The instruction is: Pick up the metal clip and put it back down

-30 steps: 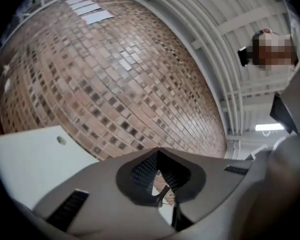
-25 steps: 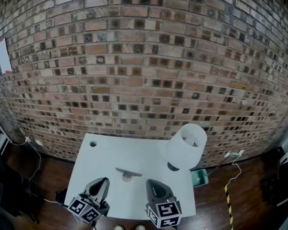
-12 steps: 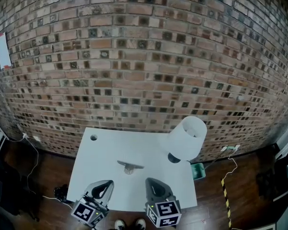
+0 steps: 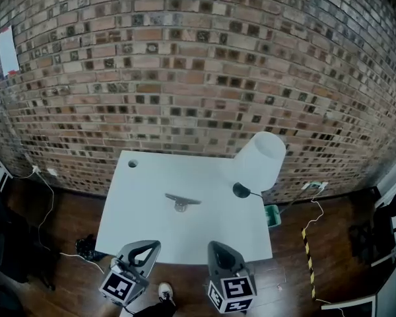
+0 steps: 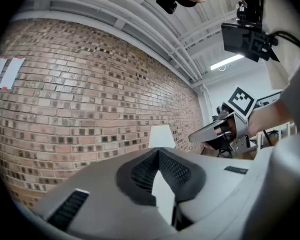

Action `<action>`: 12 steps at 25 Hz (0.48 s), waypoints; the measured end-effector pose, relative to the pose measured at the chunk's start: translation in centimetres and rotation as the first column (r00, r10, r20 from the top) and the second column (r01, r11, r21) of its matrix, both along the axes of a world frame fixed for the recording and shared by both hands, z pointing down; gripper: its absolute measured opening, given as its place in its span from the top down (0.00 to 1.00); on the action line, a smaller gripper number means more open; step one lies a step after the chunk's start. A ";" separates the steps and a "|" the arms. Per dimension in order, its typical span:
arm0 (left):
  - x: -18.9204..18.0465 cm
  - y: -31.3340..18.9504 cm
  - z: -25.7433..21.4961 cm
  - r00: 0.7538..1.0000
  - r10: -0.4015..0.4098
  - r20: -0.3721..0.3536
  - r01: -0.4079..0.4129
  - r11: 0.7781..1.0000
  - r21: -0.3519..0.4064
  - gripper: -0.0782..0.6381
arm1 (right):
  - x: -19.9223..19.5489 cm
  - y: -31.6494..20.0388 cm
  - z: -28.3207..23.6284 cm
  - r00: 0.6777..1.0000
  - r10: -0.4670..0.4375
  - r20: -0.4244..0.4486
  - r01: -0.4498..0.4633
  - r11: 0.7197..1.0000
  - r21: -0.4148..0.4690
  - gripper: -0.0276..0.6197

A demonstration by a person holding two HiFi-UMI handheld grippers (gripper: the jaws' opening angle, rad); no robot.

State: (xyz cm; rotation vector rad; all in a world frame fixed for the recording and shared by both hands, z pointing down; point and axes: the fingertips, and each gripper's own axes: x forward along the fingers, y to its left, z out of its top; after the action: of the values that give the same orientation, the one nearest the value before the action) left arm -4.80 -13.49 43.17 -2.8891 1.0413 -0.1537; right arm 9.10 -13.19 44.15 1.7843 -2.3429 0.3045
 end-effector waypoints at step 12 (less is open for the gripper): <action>1.7 21.0 0.8 0.988 -0.147 0.054 0.146 0.989 0.017 0.88 | 1.6 20.8 -1.5 0.994 -0.109 0.011 0.108 0.988 0.108 0.97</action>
State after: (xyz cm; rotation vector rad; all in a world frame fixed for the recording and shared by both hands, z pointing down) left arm -3.08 7.54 44.00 -2.7785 1.2401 -0.2326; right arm 10.68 7.61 42.70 1.6969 -2.5013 0.1825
